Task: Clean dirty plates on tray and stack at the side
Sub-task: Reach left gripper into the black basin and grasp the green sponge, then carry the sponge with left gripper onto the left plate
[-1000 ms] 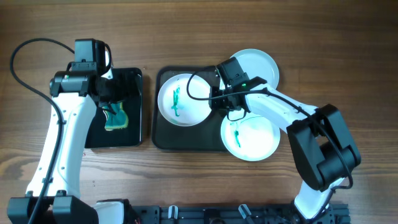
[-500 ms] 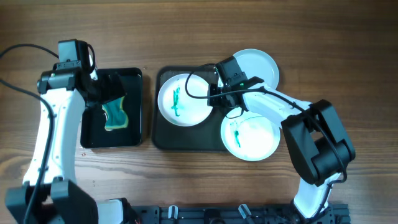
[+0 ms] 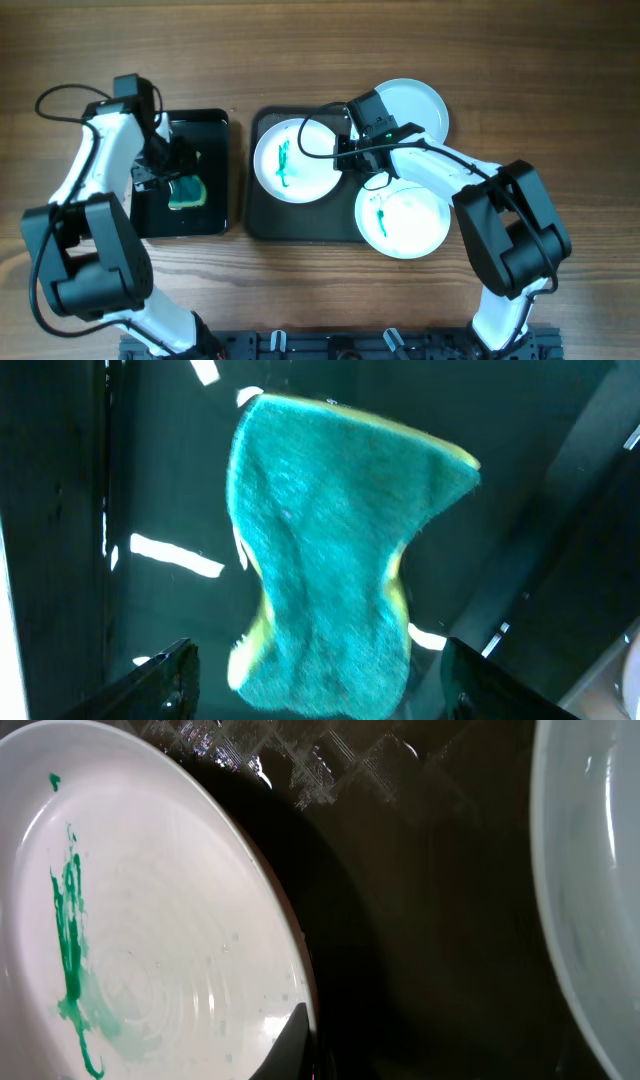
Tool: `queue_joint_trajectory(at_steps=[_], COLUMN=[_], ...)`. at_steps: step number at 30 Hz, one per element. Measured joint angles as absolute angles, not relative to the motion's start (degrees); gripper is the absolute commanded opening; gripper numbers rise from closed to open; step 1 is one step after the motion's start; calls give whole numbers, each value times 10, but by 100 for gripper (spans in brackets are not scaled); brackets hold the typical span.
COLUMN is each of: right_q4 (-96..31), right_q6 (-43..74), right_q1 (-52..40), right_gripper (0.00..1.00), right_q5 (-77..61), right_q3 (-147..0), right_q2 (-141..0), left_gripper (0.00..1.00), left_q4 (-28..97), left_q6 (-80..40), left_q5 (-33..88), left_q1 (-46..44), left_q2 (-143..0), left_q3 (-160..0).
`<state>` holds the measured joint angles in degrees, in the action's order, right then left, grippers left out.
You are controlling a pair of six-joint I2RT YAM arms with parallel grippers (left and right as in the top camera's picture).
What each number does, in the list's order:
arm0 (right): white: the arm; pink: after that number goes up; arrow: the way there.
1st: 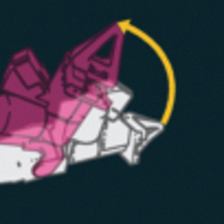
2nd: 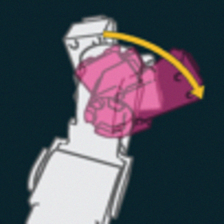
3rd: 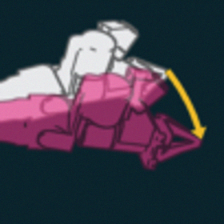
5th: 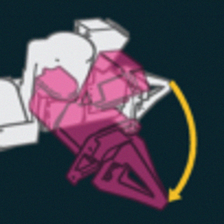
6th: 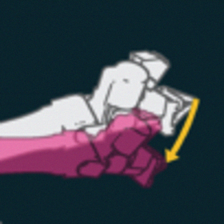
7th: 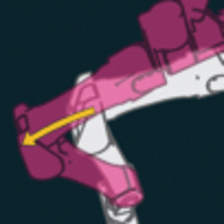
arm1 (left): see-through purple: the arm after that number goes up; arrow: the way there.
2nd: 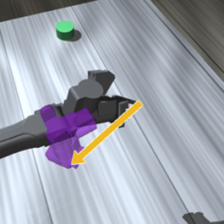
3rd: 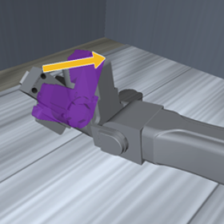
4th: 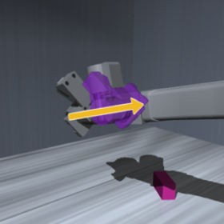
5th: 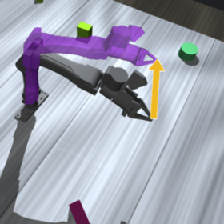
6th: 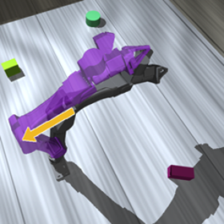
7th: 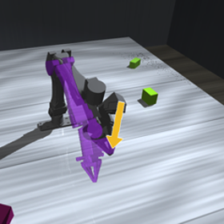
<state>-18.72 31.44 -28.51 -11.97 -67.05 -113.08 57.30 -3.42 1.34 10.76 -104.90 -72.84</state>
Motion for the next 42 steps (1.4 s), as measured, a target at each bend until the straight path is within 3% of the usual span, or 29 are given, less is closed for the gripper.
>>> queue_joint_trajectory(at_steps=[3, 5, 6, 7, 8, 24, 34, 42], right_q4=[-189, -189, -189, -189, -190, -192, -197, -201], right_q6=[314, 314, 314, 314, 314, 315, 317, 317], right_q1=[-285, -285, -285, -285, -285, -285, -285, -285], right_gripper=[4, 4, 4, 4, 4, 4, 4, 4], right_q5=[-120, -120, -120, -120, -120, -120, -129, -133], right_q3=[-671, -671, -671, -672, -672, -672, -672, -673], right_q2=[-1131, -1131, -1131, -1131, -1131, -1131, -1131, -1131], left_gripper=[61, 46, 35, 16, 4, 4, 4, 4], left_q4=[562, 554, 550, 547, 545, 604, 516, 496], left_q6=[-11, 4, 6, 15, 13, -4, -140, -204], left_q5=[42, 55, 60, 63, 66, 96, 130, 103], left_q1=[125, 127, 127, 127, 127, 105, -96, -147], left_q2=[-1067, -1085, -1094, -1104, -1110, -1051, -1051, -1173], left_q3=[-728, -728, -728, -728, -728, -812, -827, -826])
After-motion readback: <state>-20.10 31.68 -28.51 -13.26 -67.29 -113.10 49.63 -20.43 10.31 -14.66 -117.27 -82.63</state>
